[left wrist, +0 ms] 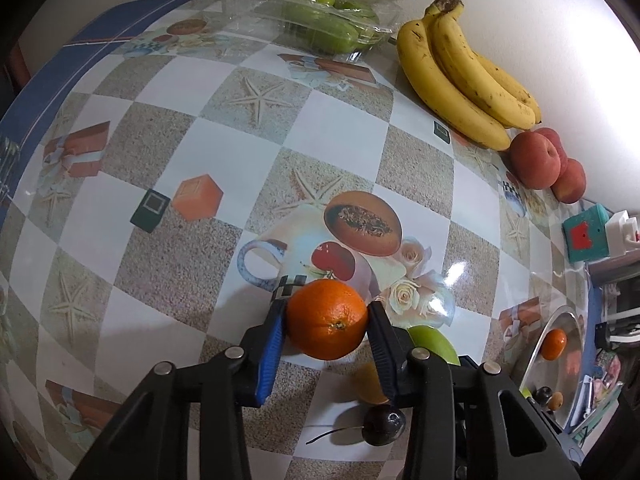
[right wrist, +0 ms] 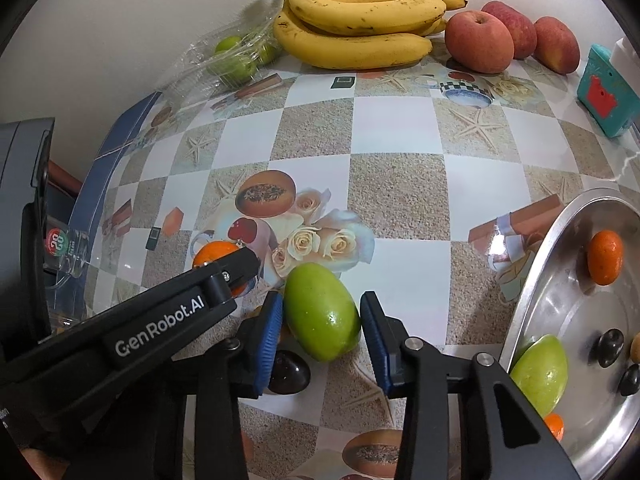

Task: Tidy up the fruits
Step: 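Close the left gripper on a mandarin while the right gripper closes on a green apple, then carry the mandarin with the left gripper toward the bowl while the right gripper carries the green apple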

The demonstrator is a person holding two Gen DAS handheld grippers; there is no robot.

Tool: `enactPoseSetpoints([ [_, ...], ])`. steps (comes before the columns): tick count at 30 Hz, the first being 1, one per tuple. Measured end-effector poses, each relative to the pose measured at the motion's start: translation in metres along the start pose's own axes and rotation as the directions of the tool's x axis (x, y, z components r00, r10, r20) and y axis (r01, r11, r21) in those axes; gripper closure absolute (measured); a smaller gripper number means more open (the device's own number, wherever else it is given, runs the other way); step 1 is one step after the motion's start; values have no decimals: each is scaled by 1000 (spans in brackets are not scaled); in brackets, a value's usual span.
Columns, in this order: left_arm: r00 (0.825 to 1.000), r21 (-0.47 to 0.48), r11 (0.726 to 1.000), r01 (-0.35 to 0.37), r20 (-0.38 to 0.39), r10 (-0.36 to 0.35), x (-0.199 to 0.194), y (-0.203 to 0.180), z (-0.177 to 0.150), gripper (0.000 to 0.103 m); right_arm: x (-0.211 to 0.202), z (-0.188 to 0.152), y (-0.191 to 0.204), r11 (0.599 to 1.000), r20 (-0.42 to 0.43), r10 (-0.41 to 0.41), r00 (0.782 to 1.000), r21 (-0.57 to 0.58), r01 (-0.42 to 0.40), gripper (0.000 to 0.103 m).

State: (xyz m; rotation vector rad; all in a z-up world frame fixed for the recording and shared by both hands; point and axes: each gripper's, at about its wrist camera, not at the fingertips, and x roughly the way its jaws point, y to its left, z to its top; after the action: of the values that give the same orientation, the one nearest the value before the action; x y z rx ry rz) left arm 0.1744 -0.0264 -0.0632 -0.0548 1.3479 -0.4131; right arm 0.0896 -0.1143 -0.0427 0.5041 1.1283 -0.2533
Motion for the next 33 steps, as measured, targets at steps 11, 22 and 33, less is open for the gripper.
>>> enactPoseSetpoints([
  [11,1000,-9,1000,8,18,-8,-16,11,-1,61,-1,-1,-7,999,1,30,1000,43,-30,62],
  [22,997,-1,1000,6,75,-6,-51,12,-1,61,-17,-1,-13,994,29,65,997,82,-67,62],
  [33,991,5,1000,-9,132,9,-80,2,-8,61,-40,-5,-22,990,72,78,994,115,-86,62],
])
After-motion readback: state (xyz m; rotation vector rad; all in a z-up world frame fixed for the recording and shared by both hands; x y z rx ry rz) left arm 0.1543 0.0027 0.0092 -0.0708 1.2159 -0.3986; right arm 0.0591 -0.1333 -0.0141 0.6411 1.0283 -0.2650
